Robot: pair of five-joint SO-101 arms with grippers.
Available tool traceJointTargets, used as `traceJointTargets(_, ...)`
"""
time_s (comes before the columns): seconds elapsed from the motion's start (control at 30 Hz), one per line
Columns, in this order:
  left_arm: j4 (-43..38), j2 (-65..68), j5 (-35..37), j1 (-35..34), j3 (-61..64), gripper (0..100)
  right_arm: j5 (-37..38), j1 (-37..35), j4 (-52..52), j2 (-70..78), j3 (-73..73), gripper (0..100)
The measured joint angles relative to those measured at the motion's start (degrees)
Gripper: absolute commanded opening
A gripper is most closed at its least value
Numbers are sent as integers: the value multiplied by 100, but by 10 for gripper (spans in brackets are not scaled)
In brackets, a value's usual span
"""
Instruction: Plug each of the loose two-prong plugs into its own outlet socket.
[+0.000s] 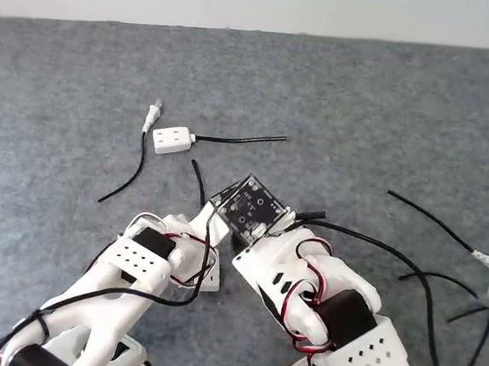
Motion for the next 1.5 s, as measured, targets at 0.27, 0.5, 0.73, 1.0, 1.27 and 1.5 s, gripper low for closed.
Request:
traceJointTargets(0.27, -615, -1160, 1802, -1618, 536, 15, -1073, 0, -1486, 0, 1099, 9)
traceJointTargets(0.5, -1055, -3429, 2541, -2998, 1846, 15, -1996, -9, -1855, 18, 1108, 8)
traceJointTargets(0.73, -993, -4668, 2796, -2558, 2426, 15, -2338, -9, -1741, 1424, 633, 8)
traceJointTargets(1.0, -1257, -3701, 2910, -2505, 2295, 15, -3024, -70, -1275, 3156, -466, 8)
traceJointTargets(1.27, -1714, -2092, 2910, -2787, 1609, 15, -3508, -431, -1301, 3420, -571, 8)
traceJointTargets(1.5, -1908, -1969, 2910, -2954, 1521, 15, -3754, -589, -1301, 4290, -1108, 8)
